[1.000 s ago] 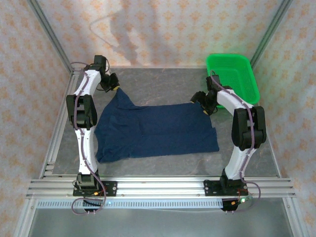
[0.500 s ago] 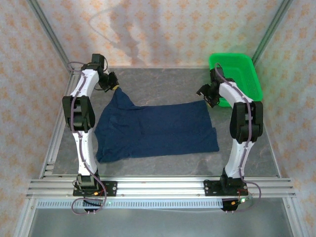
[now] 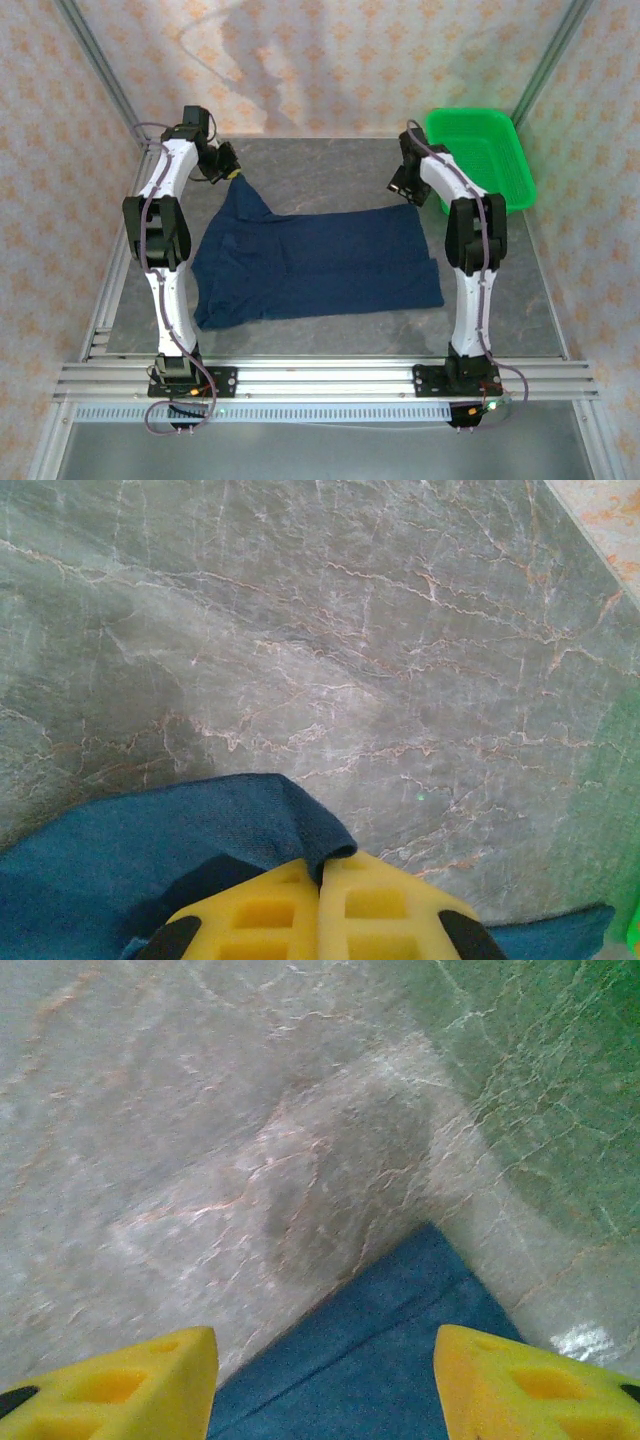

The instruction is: Fold and stack the t-shirts

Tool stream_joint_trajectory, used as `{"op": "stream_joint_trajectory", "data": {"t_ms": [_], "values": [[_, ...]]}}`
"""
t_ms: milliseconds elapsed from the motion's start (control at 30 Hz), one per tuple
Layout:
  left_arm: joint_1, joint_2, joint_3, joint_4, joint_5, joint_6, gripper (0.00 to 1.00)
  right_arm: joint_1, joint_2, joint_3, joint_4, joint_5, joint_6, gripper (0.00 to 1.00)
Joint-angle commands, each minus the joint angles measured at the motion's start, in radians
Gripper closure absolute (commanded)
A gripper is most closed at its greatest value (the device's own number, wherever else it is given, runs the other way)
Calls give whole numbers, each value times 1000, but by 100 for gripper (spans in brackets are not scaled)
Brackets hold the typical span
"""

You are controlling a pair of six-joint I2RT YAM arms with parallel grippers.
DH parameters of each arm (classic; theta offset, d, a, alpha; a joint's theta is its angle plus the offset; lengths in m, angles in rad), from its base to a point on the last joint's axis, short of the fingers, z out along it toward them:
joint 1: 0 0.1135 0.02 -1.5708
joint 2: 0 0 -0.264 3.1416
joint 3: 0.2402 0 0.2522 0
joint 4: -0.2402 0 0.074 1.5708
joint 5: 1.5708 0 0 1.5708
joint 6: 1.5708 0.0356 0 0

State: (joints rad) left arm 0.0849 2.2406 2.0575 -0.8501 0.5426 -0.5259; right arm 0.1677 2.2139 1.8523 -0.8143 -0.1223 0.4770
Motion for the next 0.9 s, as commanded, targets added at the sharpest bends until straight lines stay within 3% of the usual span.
{"op": "stream_joint_trajectory", "data": {"t_ms": [0,300,567,733,867], "values": [[-4,-63,-10,-30,2,-3,100,-1,61,45,-105,93,-28,43],[1,-80,-14,-37,2,-1,100,6,109,74,-112,185,-38,48],[2,-90,-8,-41,8,-3,100,6,166,145,-123,168,-38,54],[1,-95,-10,-40,20,-3,100,10,179,144,-117,135,-37,68],[1,-110,-6,-31,48,-63,100,9,166,145,-110,134,-35,97]]}}
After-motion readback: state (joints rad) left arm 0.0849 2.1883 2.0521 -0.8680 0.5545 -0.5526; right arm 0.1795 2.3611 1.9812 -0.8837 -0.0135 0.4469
